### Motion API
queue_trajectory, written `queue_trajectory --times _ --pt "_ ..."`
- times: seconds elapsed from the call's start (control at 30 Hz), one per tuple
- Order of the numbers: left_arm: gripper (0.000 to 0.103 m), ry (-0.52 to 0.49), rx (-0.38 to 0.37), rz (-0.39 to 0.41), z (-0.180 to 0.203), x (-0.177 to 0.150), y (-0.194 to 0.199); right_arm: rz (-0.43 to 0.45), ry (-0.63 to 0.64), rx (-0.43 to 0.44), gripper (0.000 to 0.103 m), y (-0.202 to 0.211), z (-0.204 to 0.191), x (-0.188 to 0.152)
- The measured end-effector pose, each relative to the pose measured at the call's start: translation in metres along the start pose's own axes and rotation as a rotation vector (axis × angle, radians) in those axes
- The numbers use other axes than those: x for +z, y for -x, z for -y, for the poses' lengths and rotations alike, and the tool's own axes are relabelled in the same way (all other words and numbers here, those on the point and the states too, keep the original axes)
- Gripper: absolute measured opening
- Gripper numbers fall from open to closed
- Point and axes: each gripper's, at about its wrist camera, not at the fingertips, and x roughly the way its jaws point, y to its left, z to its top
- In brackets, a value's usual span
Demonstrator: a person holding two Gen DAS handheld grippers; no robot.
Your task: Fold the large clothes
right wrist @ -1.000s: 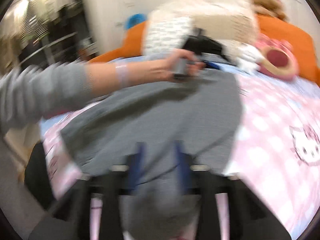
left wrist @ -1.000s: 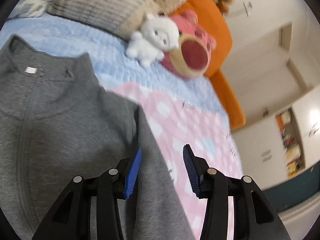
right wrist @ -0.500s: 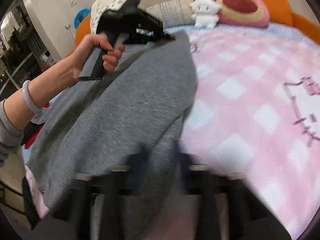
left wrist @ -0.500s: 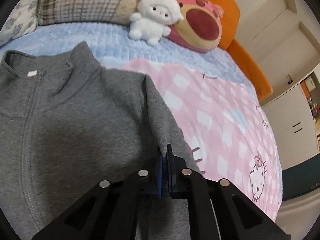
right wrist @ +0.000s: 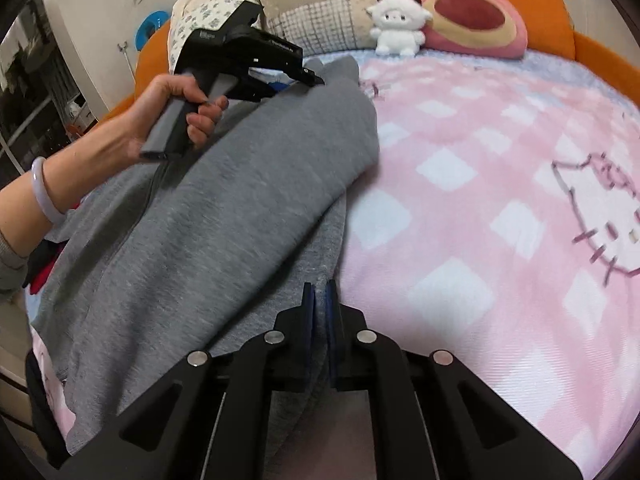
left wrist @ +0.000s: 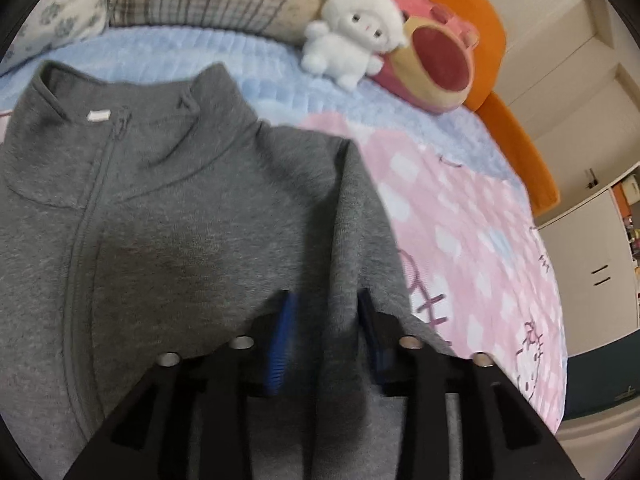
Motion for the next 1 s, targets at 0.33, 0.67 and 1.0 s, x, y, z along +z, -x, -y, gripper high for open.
queue_trajectory --times 0.33,0.67,1.0 --pt "0.093 -0.055 -0.024 0.243 -0.028 -0.083 0.185 0.139 0.175 -0.001 0.051 0.038 -0.083 0.024" --pt "0.093 0.245 0.244 0.255 -0.224 -0.246 0.375 0.172 0.305 0.106 0.056 0.026 -0.209 0.059" --pt "0.093 0.401 0.468 0.334 -0.342 -0.324 0.479 0.130 0.348 0.164 0.056 -0.006 -0.294 0.085"
